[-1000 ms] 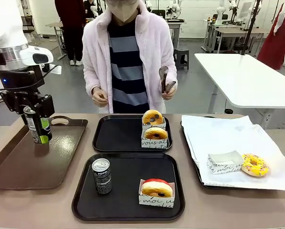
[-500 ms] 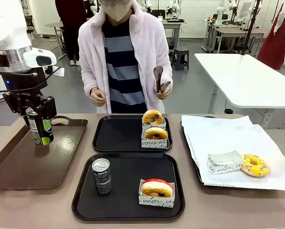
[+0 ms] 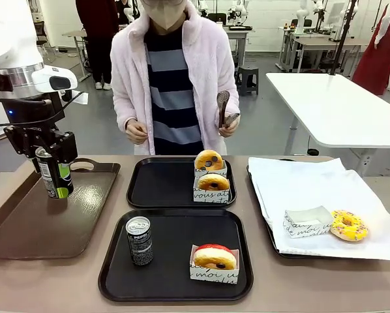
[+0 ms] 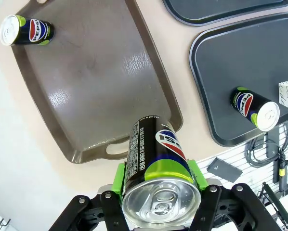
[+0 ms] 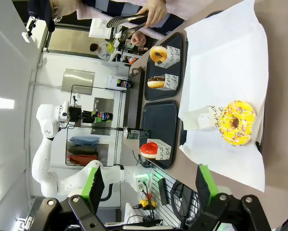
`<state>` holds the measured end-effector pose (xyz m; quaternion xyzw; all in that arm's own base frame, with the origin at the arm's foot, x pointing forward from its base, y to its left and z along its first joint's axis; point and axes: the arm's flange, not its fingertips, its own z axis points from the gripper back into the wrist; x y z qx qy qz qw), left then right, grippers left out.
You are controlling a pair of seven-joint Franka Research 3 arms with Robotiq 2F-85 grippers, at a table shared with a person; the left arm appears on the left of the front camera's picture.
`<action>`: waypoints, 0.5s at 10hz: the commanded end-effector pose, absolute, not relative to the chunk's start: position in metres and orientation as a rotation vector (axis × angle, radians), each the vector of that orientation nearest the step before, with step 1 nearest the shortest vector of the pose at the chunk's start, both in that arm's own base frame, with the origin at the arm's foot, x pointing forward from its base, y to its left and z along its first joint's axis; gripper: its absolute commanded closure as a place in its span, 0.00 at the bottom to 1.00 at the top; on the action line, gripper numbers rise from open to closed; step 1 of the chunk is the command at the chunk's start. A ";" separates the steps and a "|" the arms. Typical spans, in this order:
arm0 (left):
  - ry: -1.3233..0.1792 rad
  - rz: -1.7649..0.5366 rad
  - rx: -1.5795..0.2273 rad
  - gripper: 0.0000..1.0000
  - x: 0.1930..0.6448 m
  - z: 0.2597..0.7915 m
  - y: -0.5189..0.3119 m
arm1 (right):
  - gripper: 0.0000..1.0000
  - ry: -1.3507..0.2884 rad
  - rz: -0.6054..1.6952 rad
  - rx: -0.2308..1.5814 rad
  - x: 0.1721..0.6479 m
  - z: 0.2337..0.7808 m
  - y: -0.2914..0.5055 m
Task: Set up donuts and drinks on trays.
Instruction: Pick up one Pepsi coke from the Handle tray and place it on the Flat Tray without a Pepsi coke.
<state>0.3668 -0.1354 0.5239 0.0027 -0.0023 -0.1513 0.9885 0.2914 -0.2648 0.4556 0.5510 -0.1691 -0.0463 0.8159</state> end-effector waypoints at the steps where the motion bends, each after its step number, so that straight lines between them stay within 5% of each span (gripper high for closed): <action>1: -0.005 -0.308 0.002 0.41 0.367 0.527 -0.136 | 0.00 -0.375 -0.094 1.177 0.291 0.456 -0.265; 5: -0.041 -0.383 -0.021 0.41 0.375 0.522 -0.140 | 0.00 -0.375 -0.094 1.177 0.291 0.456 -0.265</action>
